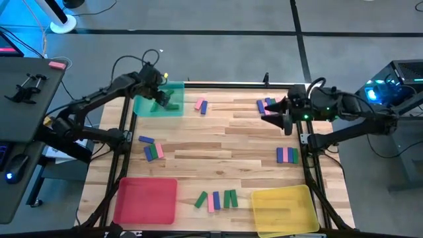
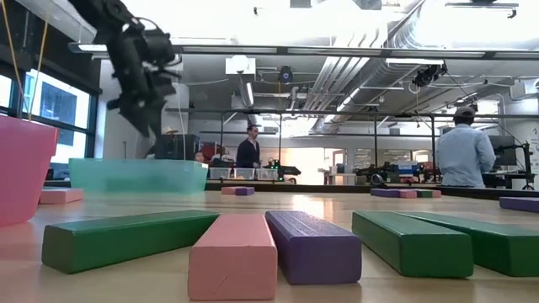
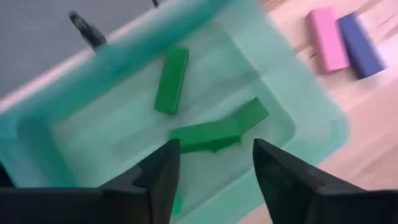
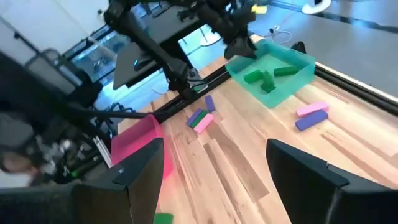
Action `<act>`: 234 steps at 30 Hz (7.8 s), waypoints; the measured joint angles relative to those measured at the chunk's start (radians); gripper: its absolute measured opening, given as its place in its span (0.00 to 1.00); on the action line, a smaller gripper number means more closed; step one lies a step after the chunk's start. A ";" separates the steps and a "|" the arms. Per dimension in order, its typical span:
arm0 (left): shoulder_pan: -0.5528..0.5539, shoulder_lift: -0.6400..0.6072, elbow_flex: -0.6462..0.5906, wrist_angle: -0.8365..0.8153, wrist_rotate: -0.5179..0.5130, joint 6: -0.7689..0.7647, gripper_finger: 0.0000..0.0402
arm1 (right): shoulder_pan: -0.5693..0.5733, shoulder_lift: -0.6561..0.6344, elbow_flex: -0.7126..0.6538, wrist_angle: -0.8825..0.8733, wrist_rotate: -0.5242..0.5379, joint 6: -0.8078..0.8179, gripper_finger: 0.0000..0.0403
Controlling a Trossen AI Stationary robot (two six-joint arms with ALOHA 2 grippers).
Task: Sort blocks
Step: Put the green block into the blue bin
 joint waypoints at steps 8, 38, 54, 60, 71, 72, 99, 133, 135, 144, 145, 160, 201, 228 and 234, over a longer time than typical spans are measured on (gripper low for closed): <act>-0.032 -0.012 0.187 -0.110 0.171 -0.157 0.53 | 0.014 0.000 0.000 0.000 -0.010 -0.131 0.64; -0.804 -0.155 0.183 -0.053 0.173 -0.179 0.53 | 0.040 0.330 -0.146 0.316 -0.441 0.034 0.64; -0.875 -0.162 0.183 -0.138 0.340 0.232 0.53 | 0.365 0.613 -0.146 0.558 -0.263 0.882 0.64; -0.874 -0.162 0.183 -0.133 0.333 0.171 0.53 | 0.467 0.757 -0.049 0.512 -0.213 1.022 0.64; -0.874 -0.162 0.183 -0.071 0.319 0.082 0.53 | 0.470 1.118 0.559 -0.390 -0.172 1.123 0.64; -0.874 -0.162 0.183 -0.071 0.319 0.082 0.53 | 0.470 1.150 0.588 -0.423 -0.159 1.162 0.64; -0.874 -0.162 0.183 -0.063 0.320 0.120 0.53 | 0.468 1.430 0.813 -0.490 -0.118 1.506 0.30; -0.873 -0.162 0.183 -0.008 0.321 0.135 0.53 | 0.480 1.470 0.758 -0.462 -0.193 1.611 0.51; -0.873 -0.162 0.183 -0.007 0.321 0.135 0.53 | 0.480 1.471 0.746 -0.448 -0.198 1.612 0.51; -0.873 -0.162 0.183 -0.005 0.320 0.138 0.53 | 0.481 1.498 0.728 -0.405 -0.213 1.615 0.50; -0.873 -0.162 0.183 -0.005 0.321 0.142 0.53 | 0.481 1.502 0.728 -0.403 -0.215 1.603 0.50; -0.866 -0.180 0.233 -0.060 0.337 0.179 0.53 | 0.499 1.465 0.781 -0.529 -0.093 1.461 0.09; -1.385 0.095 0.417 0.184 -0.114 1.105 0.52 | 0.267 1.148 1.028 -0.200 -0.266 0.056 0.09; -1.383 0.070 0.418 0.158 -0.093 1.016 0.07 | 0.249 1.079 1.028 -0.132 -0.299 0.233 0.57; -1.344 0.003 0.416 -0.108 -0.210 0.807 0.07 | 0.252 1.000 1.028 -0.242 -0.258 0.240 0.60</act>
